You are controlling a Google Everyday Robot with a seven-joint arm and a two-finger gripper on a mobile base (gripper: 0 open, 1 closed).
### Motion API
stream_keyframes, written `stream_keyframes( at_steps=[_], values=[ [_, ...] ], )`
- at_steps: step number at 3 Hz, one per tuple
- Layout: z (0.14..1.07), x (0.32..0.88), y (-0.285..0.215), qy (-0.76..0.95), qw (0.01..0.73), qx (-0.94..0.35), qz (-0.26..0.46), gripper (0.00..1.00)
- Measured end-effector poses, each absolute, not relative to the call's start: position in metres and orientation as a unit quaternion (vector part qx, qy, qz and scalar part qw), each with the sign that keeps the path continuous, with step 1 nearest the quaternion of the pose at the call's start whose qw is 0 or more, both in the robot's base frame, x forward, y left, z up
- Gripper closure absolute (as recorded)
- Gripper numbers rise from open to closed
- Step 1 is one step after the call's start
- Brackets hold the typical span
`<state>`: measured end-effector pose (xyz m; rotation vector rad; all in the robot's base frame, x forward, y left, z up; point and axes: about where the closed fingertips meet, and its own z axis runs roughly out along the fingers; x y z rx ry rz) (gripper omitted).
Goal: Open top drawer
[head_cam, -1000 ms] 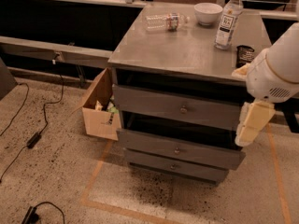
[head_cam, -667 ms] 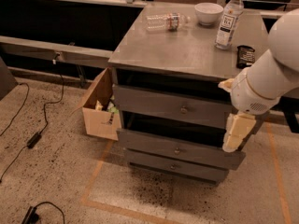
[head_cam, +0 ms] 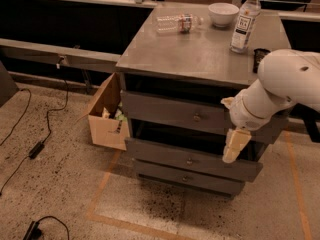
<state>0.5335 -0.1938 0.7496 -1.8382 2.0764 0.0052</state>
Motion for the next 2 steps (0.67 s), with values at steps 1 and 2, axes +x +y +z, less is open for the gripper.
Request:
stream_keyframes(
  at_steps=[1,2],
  values=[
    [0.721,0.564,-0.193,0.733,0.200,-0.651,0.008,0.00],
    [0.702,0.594,-0.201,0.729,0.244,-0.640,-0.018,0.00]
  ],
)
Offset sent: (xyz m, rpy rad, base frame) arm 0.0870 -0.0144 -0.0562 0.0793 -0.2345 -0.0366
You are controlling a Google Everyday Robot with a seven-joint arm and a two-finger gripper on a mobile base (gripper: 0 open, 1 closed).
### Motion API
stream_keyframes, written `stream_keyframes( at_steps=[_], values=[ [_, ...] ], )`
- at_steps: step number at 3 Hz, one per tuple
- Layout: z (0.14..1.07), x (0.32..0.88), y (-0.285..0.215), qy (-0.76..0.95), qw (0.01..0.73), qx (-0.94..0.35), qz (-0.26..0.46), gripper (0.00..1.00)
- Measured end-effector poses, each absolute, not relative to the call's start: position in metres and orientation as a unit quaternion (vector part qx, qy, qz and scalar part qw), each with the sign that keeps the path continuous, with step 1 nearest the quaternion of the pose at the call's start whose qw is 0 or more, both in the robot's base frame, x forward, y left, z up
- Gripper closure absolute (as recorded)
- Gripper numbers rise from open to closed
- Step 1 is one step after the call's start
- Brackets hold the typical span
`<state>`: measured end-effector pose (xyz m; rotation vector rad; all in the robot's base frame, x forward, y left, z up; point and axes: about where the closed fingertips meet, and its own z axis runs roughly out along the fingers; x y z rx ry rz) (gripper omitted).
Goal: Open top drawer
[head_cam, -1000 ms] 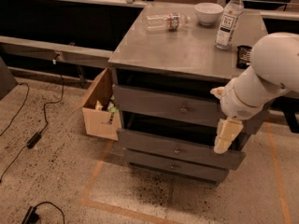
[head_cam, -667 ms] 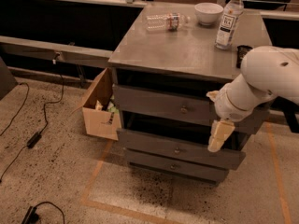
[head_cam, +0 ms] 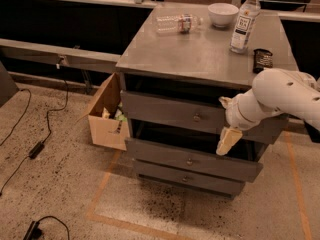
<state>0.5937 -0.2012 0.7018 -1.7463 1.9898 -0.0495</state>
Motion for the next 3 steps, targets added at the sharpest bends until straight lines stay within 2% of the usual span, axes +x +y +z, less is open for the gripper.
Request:
stream_keyframes(
  at_steps=[3],
  values=[
    [0.681,0.650,-0.213,0.730,0.276,-0.624,-0.045,0.00]
  ],
)
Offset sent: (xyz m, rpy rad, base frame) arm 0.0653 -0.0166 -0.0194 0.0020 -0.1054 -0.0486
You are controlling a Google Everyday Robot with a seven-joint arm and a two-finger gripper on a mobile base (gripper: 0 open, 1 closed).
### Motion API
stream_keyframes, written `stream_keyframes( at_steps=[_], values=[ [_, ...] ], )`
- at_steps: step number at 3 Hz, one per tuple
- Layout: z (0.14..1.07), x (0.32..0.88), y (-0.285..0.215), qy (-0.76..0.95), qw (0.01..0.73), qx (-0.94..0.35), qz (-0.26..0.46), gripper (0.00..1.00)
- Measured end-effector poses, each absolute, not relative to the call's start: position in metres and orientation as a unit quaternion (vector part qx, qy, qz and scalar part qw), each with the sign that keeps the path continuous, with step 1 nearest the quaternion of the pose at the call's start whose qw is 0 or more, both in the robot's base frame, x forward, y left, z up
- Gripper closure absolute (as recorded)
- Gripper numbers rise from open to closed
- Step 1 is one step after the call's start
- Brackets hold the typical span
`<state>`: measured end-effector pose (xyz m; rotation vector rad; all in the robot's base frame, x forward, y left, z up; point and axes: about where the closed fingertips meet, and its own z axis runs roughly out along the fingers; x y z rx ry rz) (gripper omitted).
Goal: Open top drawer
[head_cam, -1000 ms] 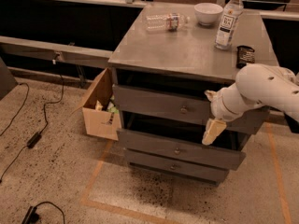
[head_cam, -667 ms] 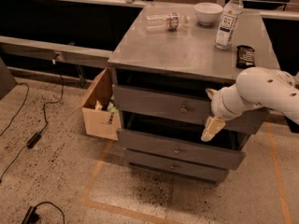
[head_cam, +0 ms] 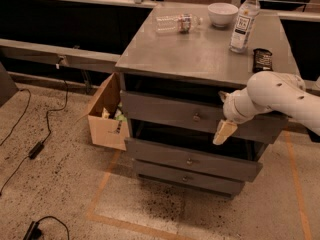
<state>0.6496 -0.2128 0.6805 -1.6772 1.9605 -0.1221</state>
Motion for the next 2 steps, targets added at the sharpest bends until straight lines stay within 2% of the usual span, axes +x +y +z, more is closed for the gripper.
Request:
stream_keyframes(
  at_steps=[1,2],
  values=[
    [0.6719,0.6610,-0.2138,0.732,0.273,-0.622,-0.047,0.00],
    [0.6646,0.6634,-0.2129,0.732,0.271,-0.624,-0.041,0.18]
  ],
)
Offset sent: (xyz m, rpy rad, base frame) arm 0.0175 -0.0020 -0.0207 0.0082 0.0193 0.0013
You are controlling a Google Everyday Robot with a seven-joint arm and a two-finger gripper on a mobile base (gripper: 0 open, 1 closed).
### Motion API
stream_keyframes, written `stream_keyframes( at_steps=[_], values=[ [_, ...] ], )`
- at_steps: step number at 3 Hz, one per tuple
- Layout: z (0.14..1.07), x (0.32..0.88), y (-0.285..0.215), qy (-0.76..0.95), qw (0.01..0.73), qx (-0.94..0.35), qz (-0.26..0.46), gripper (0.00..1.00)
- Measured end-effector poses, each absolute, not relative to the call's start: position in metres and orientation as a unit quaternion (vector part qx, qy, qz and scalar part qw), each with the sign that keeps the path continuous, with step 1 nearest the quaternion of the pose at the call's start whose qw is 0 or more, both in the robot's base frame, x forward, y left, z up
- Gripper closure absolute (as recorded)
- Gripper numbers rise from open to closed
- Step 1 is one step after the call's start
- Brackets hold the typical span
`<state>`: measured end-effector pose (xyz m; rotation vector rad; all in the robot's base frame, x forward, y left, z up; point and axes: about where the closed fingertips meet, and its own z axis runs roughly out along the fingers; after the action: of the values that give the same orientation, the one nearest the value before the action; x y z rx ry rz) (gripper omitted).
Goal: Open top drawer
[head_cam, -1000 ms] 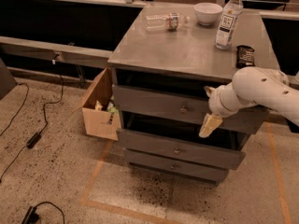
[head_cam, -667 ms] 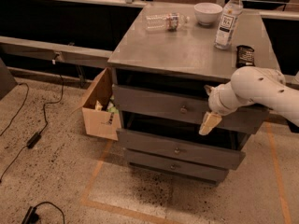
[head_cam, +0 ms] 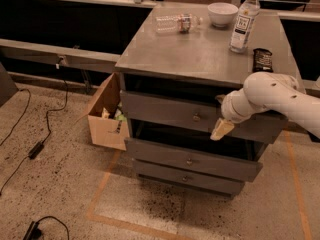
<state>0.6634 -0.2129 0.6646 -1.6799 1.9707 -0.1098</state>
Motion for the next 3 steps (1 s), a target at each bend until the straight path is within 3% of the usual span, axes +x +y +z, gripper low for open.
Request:
stream_keyframes(
  at_steps=[2,3],
  values=[
    [0.684,0.640,-0.218,0.726,0.259,-0.637,-0.009,0.65],
    [0.704,0.602,-0.217,0.726,0.230,-0.648,0.028,0.88]
  ],
)
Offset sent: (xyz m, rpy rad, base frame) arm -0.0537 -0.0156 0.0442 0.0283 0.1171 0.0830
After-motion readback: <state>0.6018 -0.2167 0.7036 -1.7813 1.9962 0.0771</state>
